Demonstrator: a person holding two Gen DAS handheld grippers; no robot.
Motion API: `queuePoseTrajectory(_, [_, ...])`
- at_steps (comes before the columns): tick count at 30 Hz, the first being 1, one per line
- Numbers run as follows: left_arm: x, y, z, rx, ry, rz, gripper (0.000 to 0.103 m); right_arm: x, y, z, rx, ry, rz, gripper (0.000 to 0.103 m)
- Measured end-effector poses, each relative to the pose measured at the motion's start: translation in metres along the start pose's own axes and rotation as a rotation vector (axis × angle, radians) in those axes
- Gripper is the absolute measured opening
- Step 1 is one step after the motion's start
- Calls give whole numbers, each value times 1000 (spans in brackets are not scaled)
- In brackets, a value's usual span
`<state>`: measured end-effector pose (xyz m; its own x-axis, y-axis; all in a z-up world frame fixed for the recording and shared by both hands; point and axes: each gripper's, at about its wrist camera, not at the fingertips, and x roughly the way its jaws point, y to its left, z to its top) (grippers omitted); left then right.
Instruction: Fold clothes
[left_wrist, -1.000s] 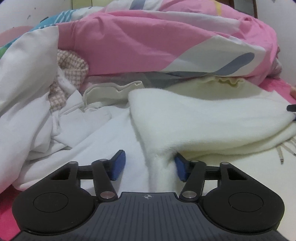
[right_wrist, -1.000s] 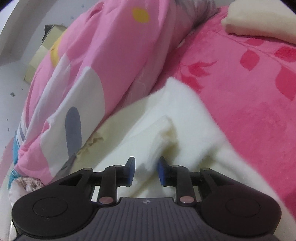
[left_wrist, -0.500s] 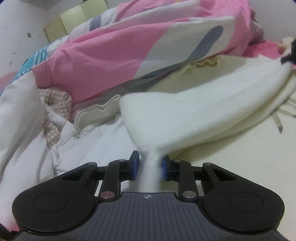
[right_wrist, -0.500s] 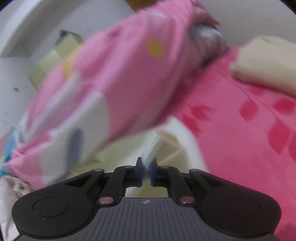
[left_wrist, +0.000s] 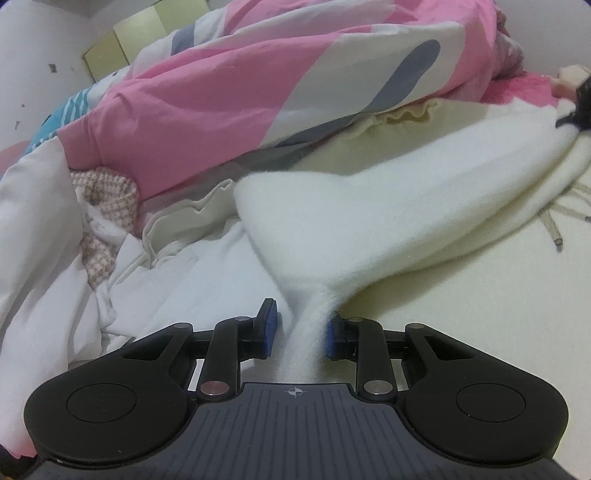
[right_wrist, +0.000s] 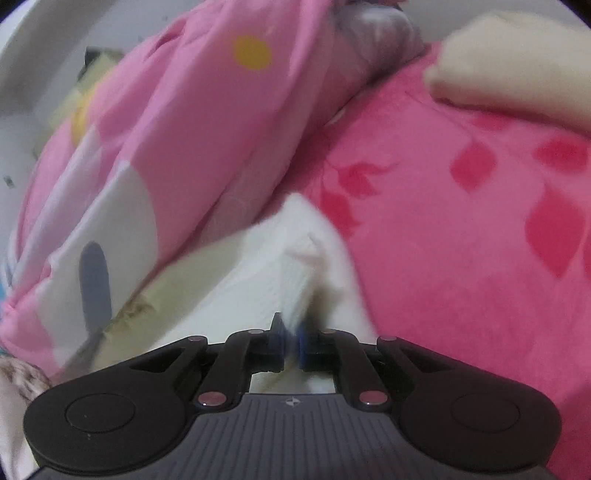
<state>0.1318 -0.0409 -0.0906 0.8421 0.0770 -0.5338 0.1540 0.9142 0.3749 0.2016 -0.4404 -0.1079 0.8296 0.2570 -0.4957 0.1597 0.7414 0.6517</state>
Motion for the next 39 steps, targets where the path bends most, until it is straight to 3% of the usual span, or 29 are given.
queuePoseTrajectory(3, [1, -1, -1, -4, 2, 2, 27, -3, 13, 7, -44, -21, 36, 7])
queuePoseTrajectory(7, [-1, -1, -4, -3, -1, 3, 28, 3, 3, 7, -11, 65, -19, 11])
queuePoseTrajectory(9, [-4, 4, -5, -11, 2, -8, 31, -8, -10, 7, 62, 56, 14, 16])
queuePoseTrajectory(13, [-20, 19, -8, -71, 3, -53, 33, -42, -5, 11, 37, -31, -37, 20])
queuePoseTrajectory(18, [-45, 40, -9, -226, -30, -129, 33, -58, 54, 8, -244, -101, -29, 19])
queuePoseTrajectory(22, [-54, 41, 3, -231, -105, -126, 33, -42, 100, -14, -465, -94, -29, 18])
queuePoseTrajectory(27, [-52, 53, 11, -290, -119, -141, 33, 2, 88, -54, -577, 60, -123, 17])
queuePoseTrajectory(31, [-39, 49, 22, -303, -158, -161, 33, 0, 90, -57, -585, 52, -135, 17])
queuePoseTrajectory(36, [12, 32, 2, -306, 12, -160, 33, 2, 96, -61, -614, 47, -168, 17])
queuePoseTrajectory(39, [12, 31, -2, -311, 7, -161, 33, 3, 98, -60, -621, 62, -177, 17])
